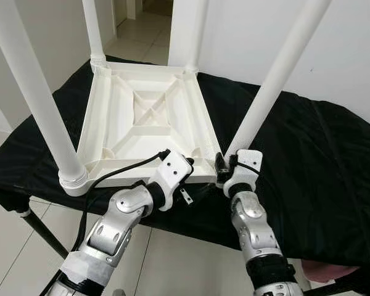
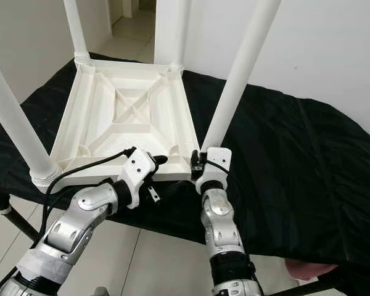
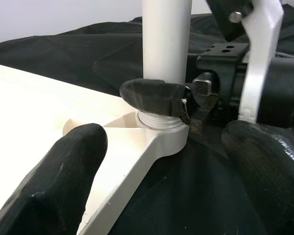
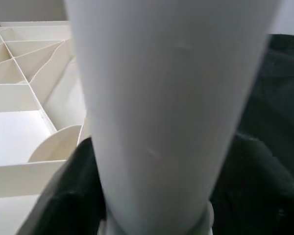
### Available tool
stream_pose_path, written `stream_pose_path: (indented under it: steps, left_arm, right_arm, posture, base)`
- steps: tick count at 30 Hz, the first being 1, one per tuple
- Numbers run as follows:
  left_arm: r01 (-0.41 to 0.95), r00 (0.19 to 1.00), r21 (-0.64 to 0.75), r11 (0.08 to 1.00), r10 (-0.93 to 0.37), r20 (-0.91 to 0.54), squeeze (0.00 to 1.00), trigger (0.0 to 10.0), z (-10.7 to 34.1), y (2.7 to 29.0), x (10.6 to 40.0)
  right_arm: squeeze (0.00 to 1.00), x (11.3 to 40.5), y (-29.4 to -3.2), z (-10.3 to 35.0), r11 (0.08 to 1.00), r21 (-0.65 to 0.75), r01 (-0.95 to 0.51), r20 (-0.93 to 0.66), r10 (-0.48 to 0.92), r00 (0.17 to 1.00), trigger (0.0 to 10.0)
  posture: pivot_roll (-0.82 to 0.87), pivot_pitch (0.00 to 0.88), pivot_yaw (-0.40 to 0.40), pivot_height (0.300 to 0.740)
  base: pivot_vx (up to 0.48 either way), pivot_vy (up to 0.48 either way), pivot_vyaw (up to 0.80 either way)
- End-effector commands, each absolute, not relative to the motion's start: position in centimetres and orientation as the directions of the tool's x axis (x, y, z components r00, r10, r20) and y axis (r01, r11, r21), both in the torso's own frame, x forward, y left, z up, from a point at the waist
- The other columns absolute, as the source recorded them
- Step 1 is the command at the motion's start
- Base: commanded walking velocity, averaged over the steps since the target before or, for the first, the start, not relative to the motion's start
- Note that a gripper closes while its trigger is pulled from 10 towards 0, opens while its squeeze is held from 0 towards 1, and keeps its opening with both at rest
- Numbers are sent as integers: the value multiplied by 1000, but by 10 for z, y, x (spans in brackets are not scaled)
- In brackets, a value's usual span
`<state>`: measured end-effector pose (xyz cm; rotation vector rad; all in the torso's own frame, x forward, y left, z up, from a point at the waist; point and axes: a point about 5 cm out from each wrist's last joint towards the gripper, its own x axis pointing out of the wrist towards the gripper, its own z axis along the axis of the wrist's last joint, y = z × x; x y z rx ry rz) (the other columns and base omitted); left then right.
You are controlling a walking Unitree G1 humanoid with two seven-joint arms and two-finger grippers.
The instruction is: Building children table
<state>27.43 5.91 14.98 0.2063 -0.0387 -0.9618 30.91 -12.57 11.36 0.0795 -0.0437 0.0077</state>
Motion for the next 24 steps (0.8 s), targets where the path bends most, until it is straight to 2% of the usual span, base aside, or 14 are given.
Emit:
stream_pose_path:
  steps: [1, 3, 6, 10, 11, 16, 19, 21, 24]
  left_arm:
    - [816, 565, 186, 547, -823, -60, 0, 10000, 148, 58, 274]
    - [815, 567, 186, 549, -821, -59, 0, 10000, 149, 59, 274]
    - [813, 570, 186, 552, -820, -57, 0, 10000, 150, 59, 274]
    - [813, 570, 186, 552, -820, -57, 0, 10000, 150, 59, 274]
    - [812, 571, 189, 552, -819, -61, 0, 10000, 150, 61, 274]
    - [812, 571, 189, 552, -818, -63, 0, 10000, 150, 62, 275]
    - [816, 563, 199, 543, -824, -61, 0, 10000, 153, 60, 278]
    - [816, 563, 199, 543, -824, -61, 0, 10000, 153, 60, 278]
    - [817, 560, 202, 539, -826, -59, 0, 10000, 154, 59, 279]
  right_arm:
    - [1000, 304, -136, 101, 997, 79, 17, -18, -15, 1000, 10000]
    - [1000, 303, -136, 102, 997, 79, 0, -7, 1, 1000, 10000]
    - [1000, 299, -137, 105, 990, 85, -117, 24, 115, 993, 10000]
    - [1000, 299, -137, 106, 988, 83, -129, 25, 128, 992, 10000]
    - [0, 302, -145, 105, 967, 33, -253, 20, 253, 967, 10000]
    - [0, 303, -151, 106, 947, -1, -321, 17, 321, 947, 10000]
    - [0, 320, -159, 111, 865, -52, -499, -6, 499, 866, 10000]
    - [0, 320, -159, 111, 865, -52, -499, -6, 499, 866, 10000]
    - [0, 327, -157, 112, 819, -78, -568, -33, 568, 823, 10000]
  posture:
    - [-33, 0, -103, 740]
    - [-33, 0, -103, 740]
    - [-28, 0, -97, 740]
    - [-28, 0, -97, 740]
    - [-27, 0, -85, 740]
    - [-27, 0, -85, 740]
    - [-28, 0, -70, 740]
    - [-28, 0, -70, 740]
    - [-20, 0, -69, 740]
  base:
    - [0, 0, 0]
    - [0, 0, 0]
    - [0, 0, 0]
    - [0, 0, 0]
    - [0, 0, 0]
    - [0, 0, 0]
    - [0, 0, 0]
    - [0, 0, 0]
    - [0, 0, 0]
